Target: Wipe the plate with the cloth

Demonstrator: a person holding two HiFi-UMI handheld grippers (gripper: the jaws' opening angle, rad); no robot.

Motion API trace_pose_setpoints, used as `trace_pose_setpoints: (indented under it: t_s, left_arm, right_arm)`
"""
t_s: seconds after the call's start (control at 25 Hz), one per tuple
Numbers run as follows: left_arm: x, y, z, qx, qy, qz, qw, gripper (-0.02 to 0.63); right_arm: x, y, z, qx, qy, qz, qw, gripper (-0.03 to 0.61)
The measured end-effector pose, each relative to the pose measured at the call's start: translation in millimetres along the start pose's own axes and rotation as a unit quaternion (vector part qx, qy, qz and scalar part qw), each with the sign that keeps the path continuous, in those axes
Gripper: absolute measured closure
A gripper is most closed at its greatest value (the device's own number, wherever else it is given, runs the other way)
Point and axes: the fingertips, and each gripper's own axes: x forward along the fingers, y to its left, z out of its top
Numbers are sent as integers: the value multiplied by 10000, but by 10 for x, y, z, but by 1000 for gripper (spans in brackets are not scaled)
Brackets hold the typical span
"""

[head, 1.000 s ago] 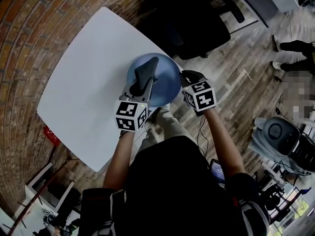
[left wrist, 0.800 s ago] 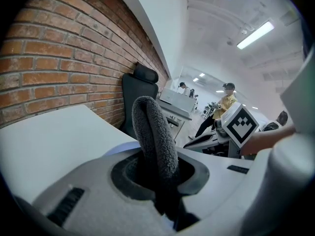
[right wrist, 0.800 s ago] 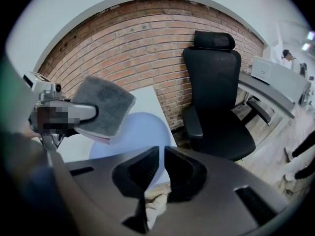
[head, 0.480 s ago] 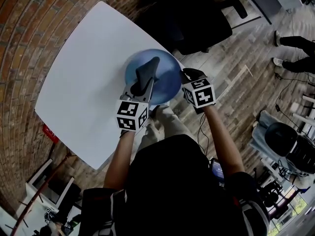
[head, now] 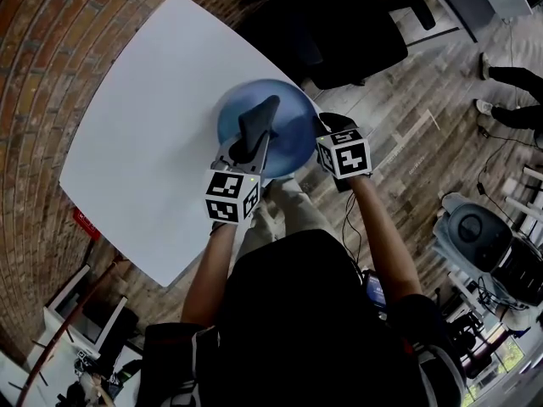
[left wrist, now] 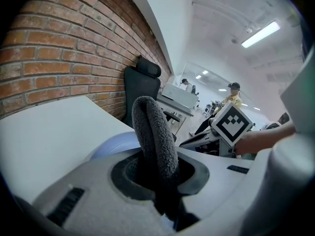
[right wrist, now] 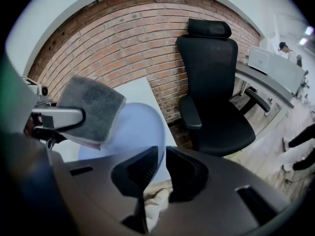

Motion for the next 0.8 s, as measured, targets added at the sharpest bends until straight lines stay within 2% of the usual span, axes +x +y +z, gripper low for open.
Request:
trace_pose_setpoints:
  t_s: [0.8]
  left_arm:
    - [2, 70, -113, -235, 59, 63, 9997, 551]
  right_arm:
    - [154, 0, -88, 36, 248, -61, 9997, 545]
